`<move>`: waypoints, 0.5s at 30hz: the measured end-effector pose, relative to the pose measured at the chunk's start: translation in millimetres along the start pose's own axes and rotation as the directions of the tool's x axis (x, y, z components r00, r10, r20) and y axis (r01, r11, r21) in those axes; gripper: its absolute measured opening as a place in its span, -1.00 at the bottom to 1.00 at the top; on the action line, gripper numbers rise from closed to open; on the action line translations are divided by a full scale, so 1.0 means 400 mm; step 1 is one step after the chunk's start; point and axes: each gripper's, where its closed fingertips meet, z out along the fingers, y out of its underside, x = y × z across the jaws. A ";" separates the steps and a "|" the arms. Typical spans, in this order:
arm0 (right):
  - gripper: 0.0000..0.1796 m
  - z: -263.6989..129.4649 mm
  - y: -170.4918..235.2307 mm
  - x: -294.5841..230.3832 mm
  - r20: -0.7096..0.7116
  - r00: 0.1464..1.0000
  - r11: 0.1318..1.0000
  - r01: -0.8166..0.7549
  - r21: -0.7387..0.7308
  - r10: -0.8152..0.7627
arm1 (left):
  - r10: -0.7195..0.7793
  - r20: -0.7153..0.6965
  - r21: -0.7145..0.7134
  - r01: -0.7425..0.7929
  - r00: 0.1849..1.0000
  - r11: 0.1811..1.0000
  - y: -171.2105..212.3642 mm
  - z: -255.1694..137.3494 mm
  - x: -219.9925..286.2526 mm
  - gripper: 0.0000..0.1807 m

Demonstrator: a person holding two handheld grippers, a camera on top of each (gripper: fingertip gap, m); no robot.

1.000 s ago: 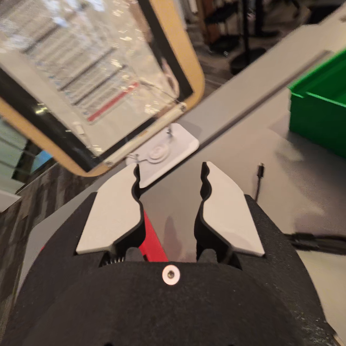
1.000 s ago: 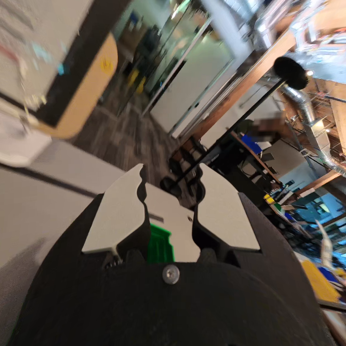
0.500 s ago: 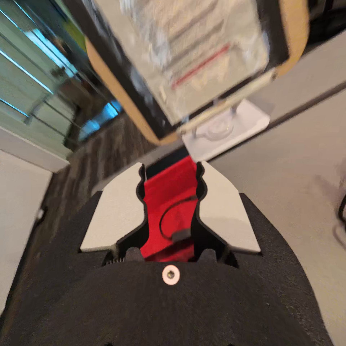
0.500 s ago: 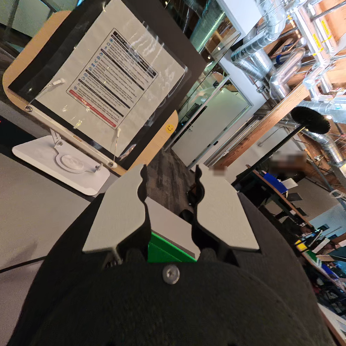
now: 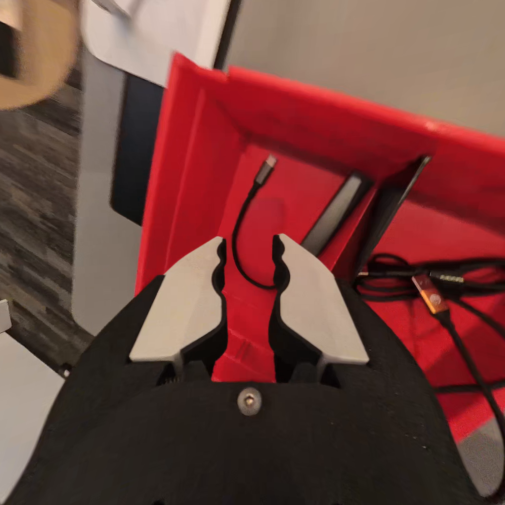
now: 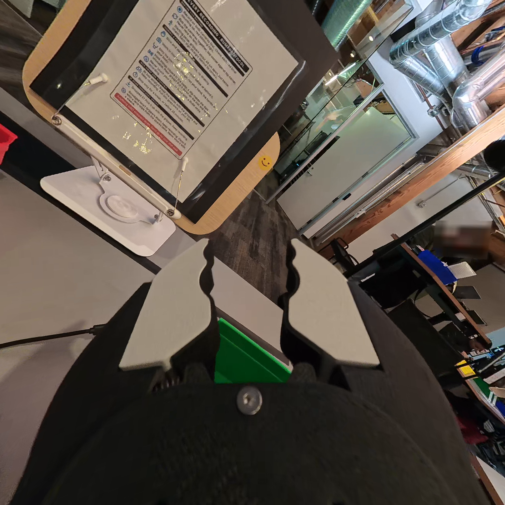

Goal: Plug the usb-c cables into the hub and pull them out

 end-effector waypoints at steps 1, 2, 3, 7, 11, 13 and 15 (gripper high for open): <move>-0.42 0.003 0.004 0.001 0.004 1.000 1.000 0.007 -0.005 -0.007 | 0.025 -0.051 -0.060 -0.028 0.998 0.998 0.018 0.018 0.004 -0.66; -0.42 0.005 0.010 0.005 -0.002 1.000 1.000 0.012 -0.014 -0.012 | 0.040 -0.098 -0.116 -0.052 0.994 0.992 0.039 0.034 0.010 -0.68; -0.42 0.007 0.015 0.009 -0.003 1.000 1.000 0.015 -0.023 -0.015 | 0.052 -0.129 -0.163 -0.073 0.990 0.984 0.056 0.049 0.011 -0.68; -0.42 0.008 0.019 0.015 0.003 1.000 1.000 0.017 -0.025 -0.017 | 0.092 -0.193 -0.267 -0.143 0.977 0.953 0.114 0.109 -0.001 -0.71; -0.43 0.003 0.015 0.018 0.006 1.000 0.999 0.027 -0.018 -0.027 | 0.197 -0.220 -0.329 -0.262 0.956 0.907 0.164 0.154 -0.019 -0.76; -0.43 0.001 0.015 0.018 0.006 0.999 0.999 0.036 -0.019 -0.036 | 0.266 -0.212 -0.331 -0.325 0.940 0.886 0.170 0.166 -0.028 -0.77; -0.43 0.000 0.014 0.018 0.008 0.999 0.999 0.040 -0.018 -0.040 | 0.288 -0.223 -0.346 -0.352 0.931 0.870 0.176 0.176 -0.033 -0.74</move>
